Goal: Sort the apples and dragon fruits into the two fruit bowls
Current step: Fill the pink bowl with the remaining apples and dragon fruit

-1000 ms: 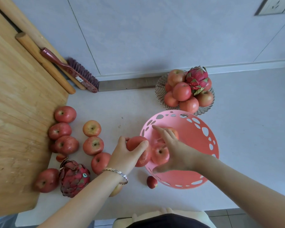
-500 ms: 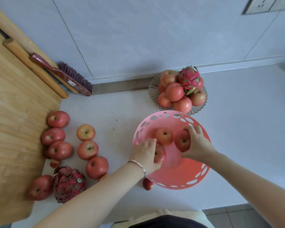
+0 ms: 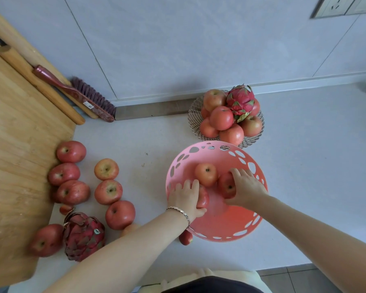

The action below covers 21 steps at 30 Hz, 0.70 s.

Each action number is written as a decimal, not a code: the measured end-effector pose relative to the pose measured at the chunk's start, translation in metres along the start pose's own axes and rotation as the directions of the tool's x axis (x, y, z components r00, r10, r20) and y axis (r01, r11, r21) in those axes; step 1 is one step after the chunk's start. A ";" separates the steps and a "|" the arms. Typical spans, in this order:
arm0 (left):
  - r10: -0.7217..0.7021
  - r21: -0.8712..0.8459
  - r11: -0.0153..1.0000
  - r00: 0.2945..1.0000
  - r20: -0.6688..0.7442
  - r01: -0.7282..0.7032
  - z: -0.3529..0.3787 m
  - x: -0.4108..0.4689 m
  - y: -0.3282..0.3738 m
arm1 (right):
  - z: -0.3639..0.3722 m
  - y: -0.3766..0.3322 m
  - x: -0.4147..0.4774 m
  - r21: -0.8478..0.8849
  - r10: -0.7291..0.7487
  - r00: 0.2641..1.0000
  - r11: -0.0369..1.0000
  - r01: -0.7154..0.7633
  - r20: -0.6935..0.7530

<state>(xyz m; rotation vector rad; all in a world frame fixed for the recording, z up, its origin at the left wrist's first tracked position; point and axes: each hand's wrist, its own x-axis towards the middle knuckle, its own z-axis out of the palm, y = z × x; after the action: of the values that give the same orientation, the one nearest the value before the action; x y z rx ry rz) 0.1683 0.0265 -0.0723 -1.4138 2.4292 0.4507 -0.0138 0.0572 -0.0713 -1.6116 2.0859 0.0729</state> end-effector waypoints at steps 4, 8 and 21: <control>-0.026 0.012 1.000 0.998 -0.053 0.026 0.005 -0.002 0.003 | 0.005 -0.009 -0.002 -0.094 0.071 0.997 0.993 -0.071 -0.003; -0.030 0.039 0.999 0.999 -0.021 0.031 0.004 -0.004 0.004 | 0.005 -0.017 -0.002 -0.118 0.134 0.991 0.985 -0.130 0.030; -0.541 -0.232 0.826 0.837 -0.075 0.513 0.000 -0.063 -0.135 | -0.026 -0.056 -0.023 0.237 -0.204 0.978 0.949 0.209 -0.047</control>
<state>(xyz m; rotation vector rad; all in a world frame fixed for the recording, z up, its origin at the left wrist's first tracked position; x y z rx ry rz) 0.3164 0.0125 -0.0631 -2.1818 1.9877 0.4821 0.0322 0.0527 -0.0247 -1.6728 1.8470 -0.2615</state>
